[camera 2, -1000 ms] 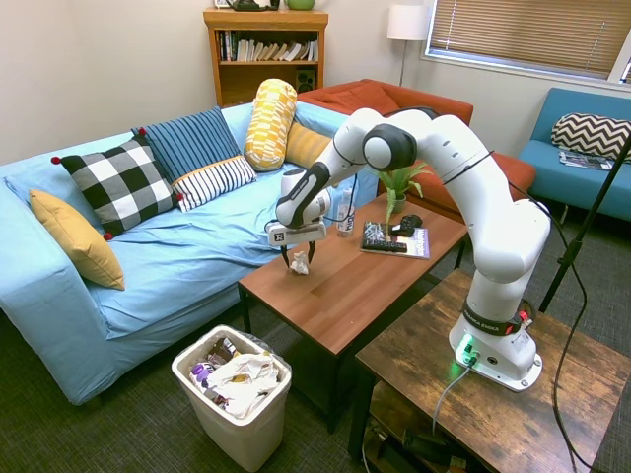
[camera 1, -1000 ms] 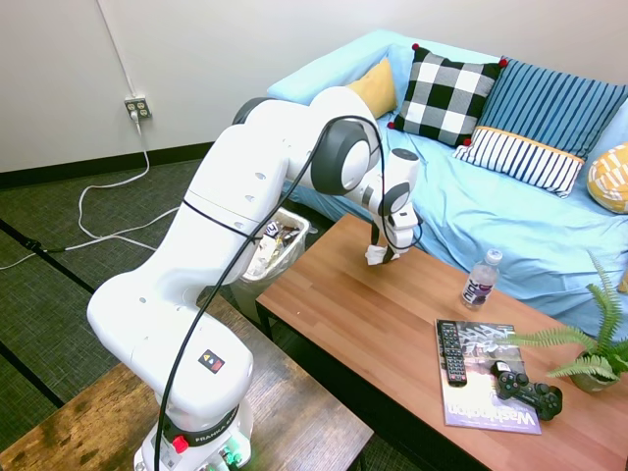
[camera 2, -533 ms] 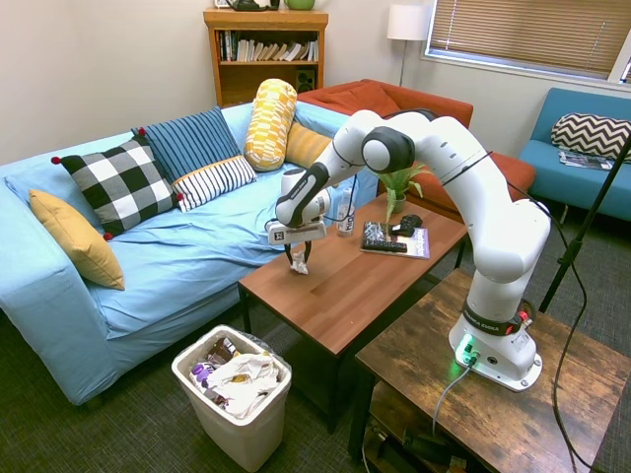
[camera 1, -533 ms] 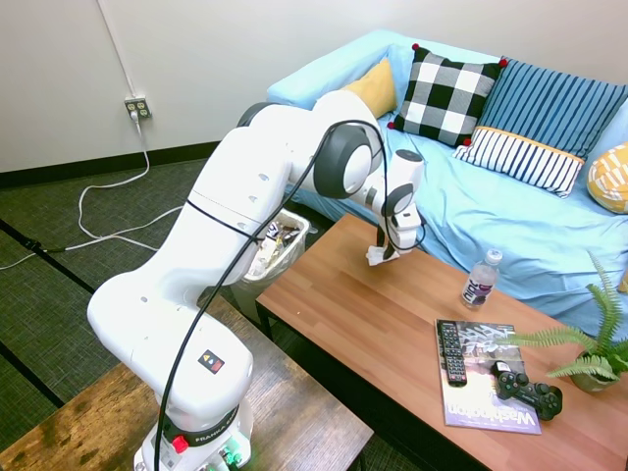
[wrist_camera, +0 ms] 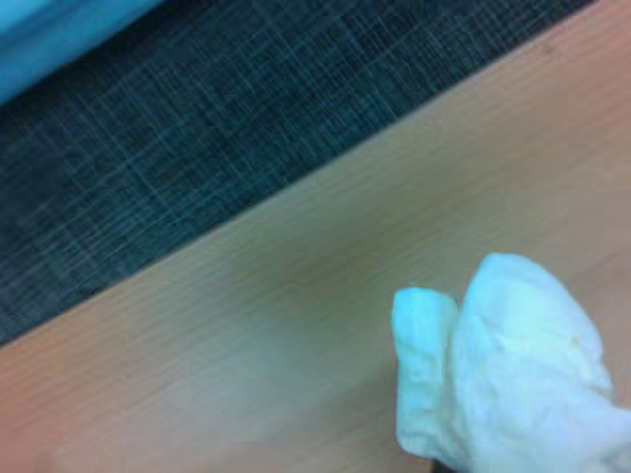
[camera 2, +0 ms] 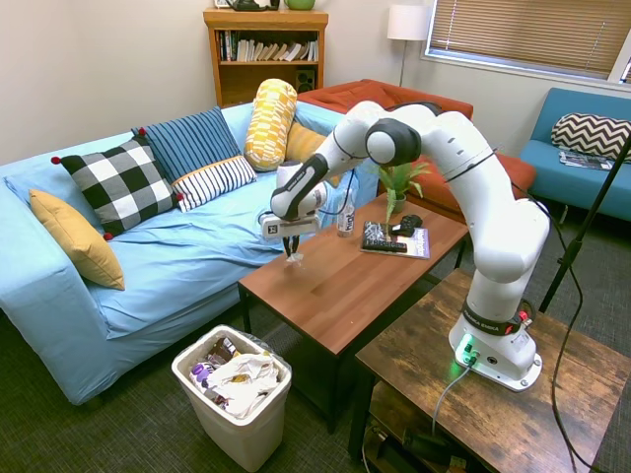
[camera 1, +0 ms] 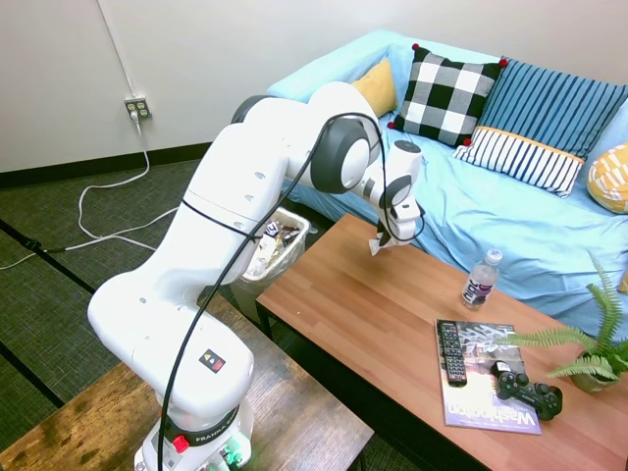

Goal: Throw the tissue in the trash bin

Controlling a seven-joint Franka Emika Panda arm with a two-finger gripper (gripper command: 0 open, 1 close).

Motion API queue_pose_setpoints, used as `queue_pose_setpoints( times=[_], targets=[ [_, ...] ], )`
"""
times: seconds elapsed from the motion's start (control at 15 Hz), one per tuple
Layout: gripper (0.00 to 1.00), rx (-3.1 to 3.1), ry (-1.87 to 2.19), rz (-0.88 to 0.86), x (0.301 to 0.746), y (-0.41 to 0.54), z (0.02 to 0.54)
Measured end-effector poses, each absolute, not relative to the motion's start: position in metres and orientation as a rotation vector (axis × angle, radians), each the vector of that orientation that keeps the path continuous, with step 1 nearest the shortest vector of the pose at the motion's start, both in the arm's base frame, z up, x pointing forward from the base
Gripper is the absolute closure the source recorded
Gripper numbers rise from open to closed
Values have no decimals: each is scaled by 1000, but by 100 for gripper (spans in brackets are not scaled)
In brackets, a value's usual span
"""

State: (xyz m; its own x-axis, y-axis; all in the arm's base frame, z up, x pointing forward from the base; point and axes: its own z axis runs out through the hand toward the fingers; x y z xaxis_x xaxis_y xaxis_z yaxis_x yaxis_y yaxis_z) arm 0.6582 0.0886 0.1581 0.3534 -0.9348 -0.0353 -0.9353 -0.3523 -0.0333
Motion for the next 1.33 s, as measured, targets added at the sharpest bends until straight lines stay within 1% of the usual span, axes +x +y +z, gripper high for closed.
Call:
queue_pose_setpoints(
  times=[0.13,0.33,0.47,0.6,0.8,0.87,1.33],
  targets=[
    [100,-2644,1589,-30,632,148,193],
    [100,-2807,1292,-108,570,248,216],
    [100,-2881,1146,-129,538,304,215],
    [100,-2928,1050,-125,518,340,204],
    [100,-2968,961,-121,513,374,178],
    [0,-2972,941,-115,515,383,169],
    [0,-3006,832,-87,510,419,134]
  ],
)
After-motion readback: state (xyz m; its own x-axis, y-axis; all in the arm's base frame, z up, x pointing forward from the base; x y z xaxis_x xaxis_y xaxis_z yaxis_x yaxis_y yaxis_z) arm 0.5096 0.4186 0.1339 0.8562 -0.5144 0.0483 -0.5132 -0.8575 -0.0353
